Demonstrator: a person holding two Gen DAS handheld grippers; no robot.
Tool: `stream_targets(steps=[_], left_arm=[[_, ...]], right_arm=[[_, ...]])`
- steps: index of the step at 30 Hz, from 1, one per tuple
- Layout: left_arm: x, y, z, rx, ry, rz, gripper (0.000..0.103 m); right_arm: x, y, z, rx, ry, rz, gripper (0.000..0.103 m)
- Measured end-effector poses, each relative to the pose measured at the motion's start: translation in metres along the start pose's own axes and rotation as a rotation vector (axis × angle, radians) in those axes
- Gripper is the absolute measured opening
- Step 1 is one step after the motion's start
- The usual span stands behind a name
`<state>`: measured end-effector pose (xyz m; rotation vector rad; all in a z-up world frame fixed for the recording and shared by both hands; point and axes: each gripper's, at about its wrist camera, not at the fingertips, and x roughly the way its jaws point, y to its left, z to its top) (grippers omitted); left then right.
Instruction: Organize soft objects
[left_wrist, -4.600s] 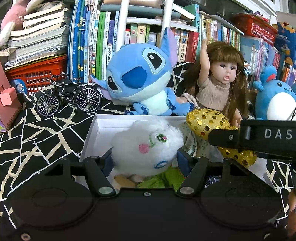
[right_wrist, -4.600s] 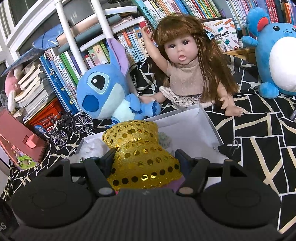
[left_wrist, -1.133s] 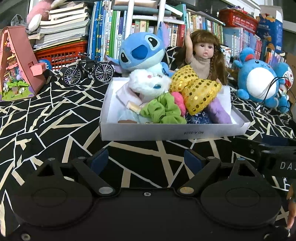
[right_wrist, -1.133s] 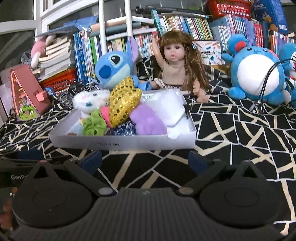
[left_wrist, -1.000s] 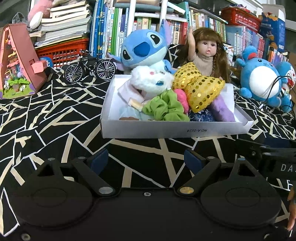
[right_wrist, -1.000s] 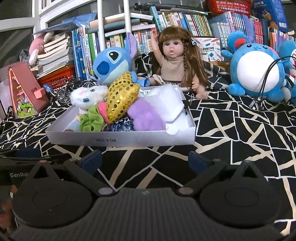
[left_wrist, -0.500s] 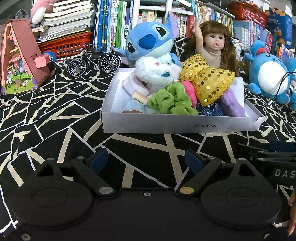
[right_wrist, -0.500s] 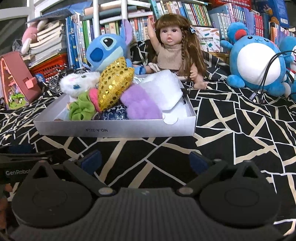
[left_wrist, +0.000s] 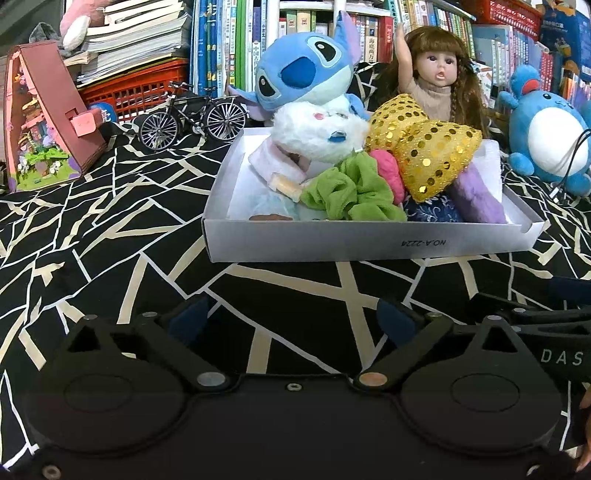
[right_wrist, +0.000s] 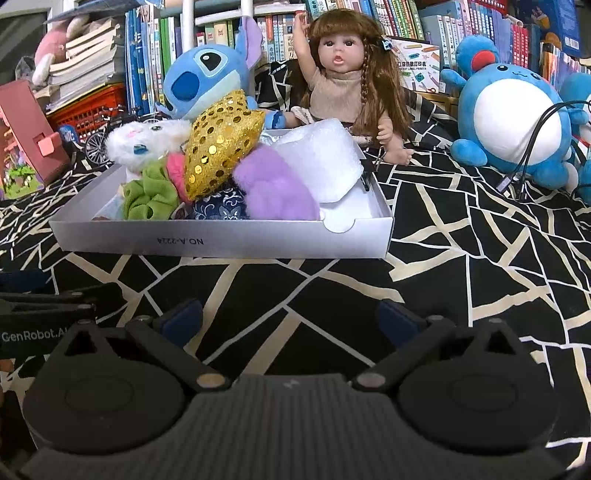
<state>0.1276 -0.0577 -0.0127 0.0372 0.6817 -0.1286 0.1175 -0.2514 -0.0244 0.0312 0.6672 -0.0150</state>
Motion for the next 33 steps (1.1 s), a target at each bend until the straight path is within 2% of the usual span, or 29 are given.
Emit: stream_targets(steps=[3, 33], left_arm=[[0.0021, 0.0014, 0.0009, -0.005, 0.005, 0.007, 0.103], [0.0032, 0.0012, 0.0009, -0.001, 0.007, 0.012, 0.103]], right_arm=[[0.0003, 0.0004, 0.0003, -0.005, 0.002, -0.003, 0.103], [0.0003, 0.0009, -0.0006, -0.013, 0.004, -0.006, 0.103]])
